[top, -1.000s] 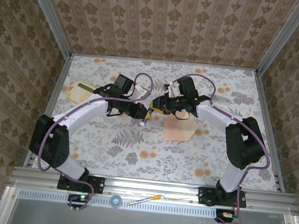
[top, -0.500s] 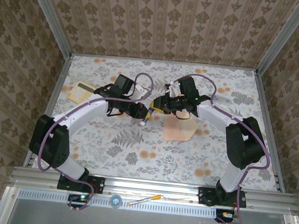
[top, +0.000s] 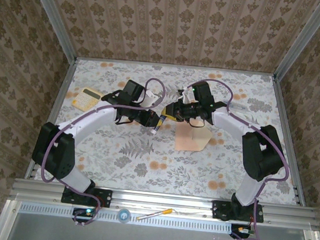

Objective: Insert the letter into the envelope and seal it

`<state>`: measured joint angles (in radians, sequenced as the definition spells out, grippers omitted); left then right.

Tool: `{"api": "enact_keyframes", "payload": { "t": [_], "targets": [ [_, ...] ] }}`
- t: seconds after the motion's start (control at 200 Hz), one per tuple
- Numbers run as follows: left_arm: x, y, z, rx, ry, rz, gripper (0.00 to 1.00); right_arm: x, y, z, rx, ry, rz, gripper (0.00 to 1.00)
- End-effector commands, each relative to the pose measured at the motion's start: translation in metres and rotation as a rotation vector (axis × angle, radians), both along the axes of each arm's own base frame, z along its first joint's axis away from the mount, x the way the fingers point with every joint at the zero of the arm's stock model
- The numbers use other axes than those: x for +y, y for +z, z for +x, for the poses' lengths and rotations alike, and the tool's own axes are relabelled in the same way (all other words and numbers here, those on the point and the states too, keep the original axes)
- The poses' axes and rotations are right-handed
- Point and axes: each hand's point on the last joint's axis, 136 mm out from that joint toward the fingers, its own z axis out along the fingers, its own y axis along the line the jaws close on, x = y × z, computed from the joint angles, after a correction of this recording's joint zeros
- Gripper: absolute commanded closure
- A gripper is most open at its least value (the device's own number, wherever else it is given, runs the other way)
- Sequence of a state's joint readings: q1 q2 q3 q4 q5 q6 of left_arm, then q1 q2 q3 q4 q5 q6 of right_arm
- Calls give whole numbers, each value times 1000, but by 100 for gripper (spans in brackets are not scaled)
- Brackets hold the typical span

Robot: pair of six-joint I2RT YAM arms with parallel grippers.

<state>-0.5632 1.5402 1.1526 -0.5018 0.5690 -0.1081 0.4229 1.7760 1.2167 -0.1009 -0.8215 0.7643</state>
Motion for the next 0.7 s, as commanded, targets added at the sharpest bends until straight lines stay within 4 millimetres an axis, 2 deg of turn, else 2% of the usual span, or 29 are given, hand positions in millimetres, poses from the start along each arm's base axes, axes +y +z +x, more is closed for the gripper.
{"api": "enact_keyframes", "payload": {
  "t": [0.0, 0.695],
  "targets": [
    [-4, -15, -29, 91, -82, 13, 92, -12, 22, 23, -73, -71, 16, 78],
    [-7, -22, -38, 120, -113, 32, 92, -29, 22, 32, -86, -108, -21, 79]
  ]
}}
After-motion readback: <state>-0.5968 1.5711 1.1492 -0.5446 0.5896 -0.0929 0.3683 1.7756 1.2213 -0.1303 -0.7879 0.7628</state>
